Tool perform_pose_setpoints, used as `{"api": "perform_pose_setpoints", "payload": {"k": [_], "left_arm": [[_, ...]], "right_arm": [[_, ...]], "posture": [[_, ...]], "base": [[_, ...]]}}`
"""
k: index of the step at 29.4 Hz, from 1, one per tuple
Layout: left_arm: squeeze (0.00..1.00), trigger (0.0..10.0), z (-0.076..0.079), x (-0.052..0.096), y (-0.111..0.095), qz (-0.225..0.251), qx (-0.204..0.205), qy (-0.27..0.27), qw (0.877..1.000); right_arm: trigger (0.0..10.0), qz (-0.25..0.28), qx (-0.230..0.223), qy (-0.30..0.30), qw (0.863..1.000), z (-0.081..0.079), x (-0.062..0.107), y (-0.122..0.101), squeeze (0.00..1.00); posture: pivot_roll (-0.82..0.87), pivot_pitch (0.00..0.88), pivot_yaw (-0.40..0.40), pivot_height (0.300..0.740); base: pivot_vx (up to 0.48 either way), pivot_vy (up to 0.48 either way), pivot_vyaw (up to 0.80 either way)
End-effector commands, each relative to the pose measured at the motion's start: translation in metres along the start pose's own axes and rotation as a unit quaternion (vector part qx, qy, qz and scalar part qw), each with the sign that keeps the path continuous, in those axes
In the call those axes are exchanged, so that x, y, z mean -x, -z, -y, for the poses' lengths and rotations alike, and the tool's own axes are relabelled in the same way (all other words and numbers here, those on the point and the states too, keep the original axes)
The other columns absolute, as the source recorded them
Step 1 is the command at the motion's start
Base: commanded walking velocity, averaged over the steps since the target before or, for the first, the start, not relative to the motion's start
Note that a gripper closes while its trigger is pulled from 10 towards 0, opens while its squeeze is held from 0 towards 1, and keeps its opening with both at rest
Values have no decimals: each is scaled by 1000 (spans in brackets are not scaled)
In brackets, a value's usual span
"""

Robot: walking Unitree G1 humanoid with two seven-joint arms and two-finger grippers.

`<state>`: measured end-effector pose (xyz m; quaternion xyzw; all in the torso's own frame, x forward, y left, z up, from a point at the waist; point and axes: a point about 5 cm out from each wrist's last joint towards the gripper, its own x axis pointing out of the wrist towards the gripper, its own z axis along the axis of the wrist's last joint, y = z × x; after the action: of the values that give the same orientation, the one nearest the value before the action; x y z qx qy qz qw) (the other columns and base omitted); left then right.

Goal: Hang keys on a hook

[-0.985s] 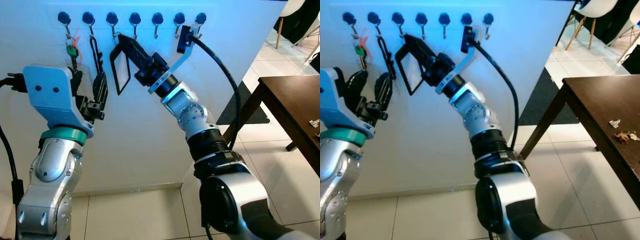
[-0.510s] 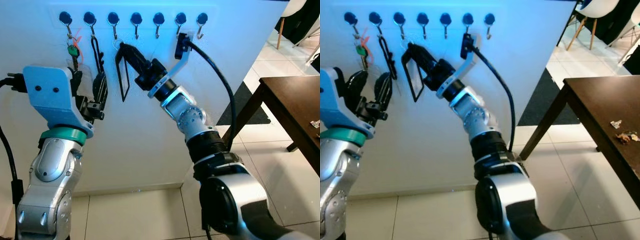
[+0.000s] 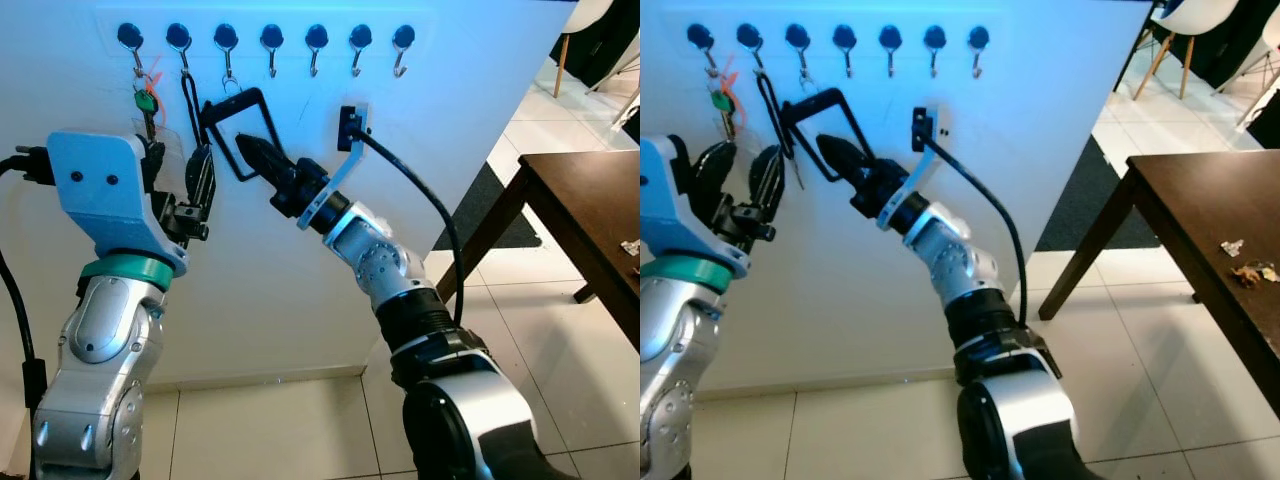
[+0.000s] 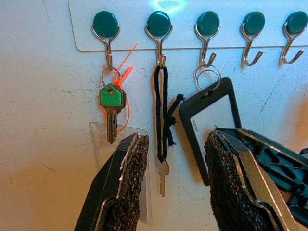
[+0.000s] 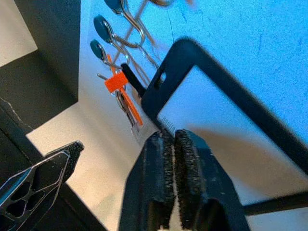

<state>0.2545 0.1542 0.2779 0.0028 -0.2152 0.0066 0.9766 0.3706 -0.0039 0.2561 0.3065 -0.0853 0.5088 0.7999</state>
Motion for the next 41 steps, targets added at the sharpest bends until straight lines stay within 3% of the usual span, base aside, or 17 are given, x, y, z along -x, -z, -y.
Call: {"api": "perform_pose_setpoints", "payload": {"k": [1,6,7,9,11,16,21,22,24,26,27,28,30,31,36,38,41], "left_arm": [[0,10000,0,2,1,-3,2,2,1000],[0,10000,1,2,2,-6,2,3,1000],[0,10000,0,4,5,-11,0,3,1000],[0,10000,0,4,5,-11,0,3,1000],[0,10000,-1,7,16,-33,-12,11,999],[0,10000,-7,10,34,-63,-38,20,997],[0,10000,-10,11,43,-77,-52,21,995],[0,10000,-15,13,59,-109,-75,25,991],[0,10000,-15,13,59,-109,-75,25,991],[0,10000,-26,22,87,-170,-95,13,981],[0,10000,-26,22,87,-170,-95,13,981],[0,10000,-30,24,94,-186,-97,5,978],[0,10000,-34,26,97,-193,-109,-9,975],[0,10000,-40,27,100,-201,-123,-30,971],[0,10000,-49,30,103,-208,-134,-65,967],[0,10000,-52,34,110,-207,-133,-67,967],[0,10000,-52,35,114,-205,-134,-63,968]], "right_arm": [[10000,1,-18,-16,1000,-12,-8,16,1000],[10000,16,20,-30,999,-15,-7,7,1000],[10000,10,54,-28,998,-13,2,7,0],[10000,10,54,-28,998,-13,2,7,0],[10000,-3,126,-4,992,-7,28,9,0],[10000,-16,219,37,975,-1,60,8,0],[10000,-24,255,57,965,2,72,9,0],[10000,-20,313,142,939,17,91,6,0],[10000,-20,313,142,939,17,91,6,0],[10000,-5,408,283,868,37,123,-6,0],[10000,-5,408,283,868,37,123,-6,0],[10000,2,428,322,845,40,132,-10,0],[10000,5,431,343,835,40,137,-12,0],[10000,-1,432,373,821,42,143,-14,0],[10000,-15,422,403,812,45,155,-10,0],[10000,-50,424,363,828,41,157,8,0],[10000,-55,429,343,834,38,159,17,0]], "posture": [[73,93,57,740],[71,95,57,740],[67,96,56,740],[67,96,56,740],[49,97,60,740],[25,98,66,740],[16,96,70,740],[6,111,86,740],[6,111,86,740],[-17,125,94,740],[-17,125,94,740],[-17,125,94,740],[-26,124,94,740],[-32,119,91,740],[-40,98,84,740],[-48,70,78,740],[-60,50,78,740]], "base": [[0,0,0],[0,0,0],[0,0,0],[0,0,0],[0,0,0],[0,0,0],[0,0,0],[0,0,0],[0,0,0],[0,0,0],[0,0,0],[0,0,0],[0,0,0],[0,0,0],[0,0,0],[0,0,0],[0,0,0]]}}
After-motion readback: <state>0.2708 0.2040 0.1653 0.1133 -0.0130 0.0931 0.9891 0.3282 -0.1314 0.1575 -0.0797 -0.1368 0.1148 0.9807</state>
